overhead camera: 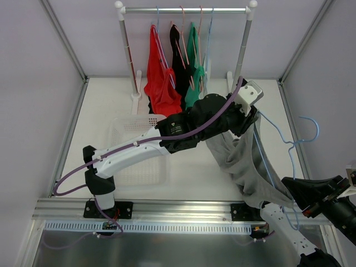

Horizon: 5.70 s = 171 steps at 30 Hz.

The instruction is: Remove the tank top from the hanger

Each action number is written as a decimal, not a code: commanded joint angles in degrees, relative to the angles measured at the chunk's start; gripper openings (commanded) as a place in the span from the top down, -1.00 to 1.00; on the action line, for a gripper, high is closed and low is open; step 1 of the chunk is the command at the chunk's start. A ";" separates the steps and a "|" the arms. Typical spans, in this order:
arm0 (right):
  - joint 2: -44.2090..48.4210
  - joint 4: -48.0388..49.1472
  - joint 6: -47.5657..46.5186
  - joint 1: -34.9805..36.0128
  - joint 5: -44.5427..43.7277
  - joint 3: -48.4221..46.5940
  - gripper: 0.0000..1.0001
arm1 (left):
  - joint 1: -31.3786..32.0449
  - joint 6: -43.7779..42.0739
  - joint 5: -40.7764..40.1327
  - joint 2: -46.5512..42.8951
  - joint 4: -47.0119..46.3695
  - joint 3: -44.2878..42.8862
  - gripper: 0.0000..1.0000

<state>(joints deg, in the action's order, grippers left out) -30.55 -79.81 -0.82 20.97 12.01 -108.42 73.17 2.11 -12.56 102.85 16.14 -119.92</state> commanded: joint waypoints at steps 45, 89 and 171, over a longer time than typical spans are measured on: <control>0.31 -0.43 -1.28 1.00 4.15 0.58 1.00 | -0.30 0.97 -11.05 -6.34 -6.03 5.92 1.00; 7.34 101.79 -4.45 2.67 -17.28 58.77 0.99 | 0.13 24.96 2.19 -9.52 -17.37 49.87 1.00; -31.89 38.36 -2.34 -18.24 -3.56 22.44 -0.99 | 0.31 18.81 -5.73 -18.09 3.11 45.51 -0.97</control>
<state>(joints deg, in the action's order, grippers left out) -70.81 -37.23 0.34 3.57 13.23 -91.50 72.82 23.99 -22.98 76.49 25.21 -67.88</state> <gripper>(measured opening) 0.993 0.986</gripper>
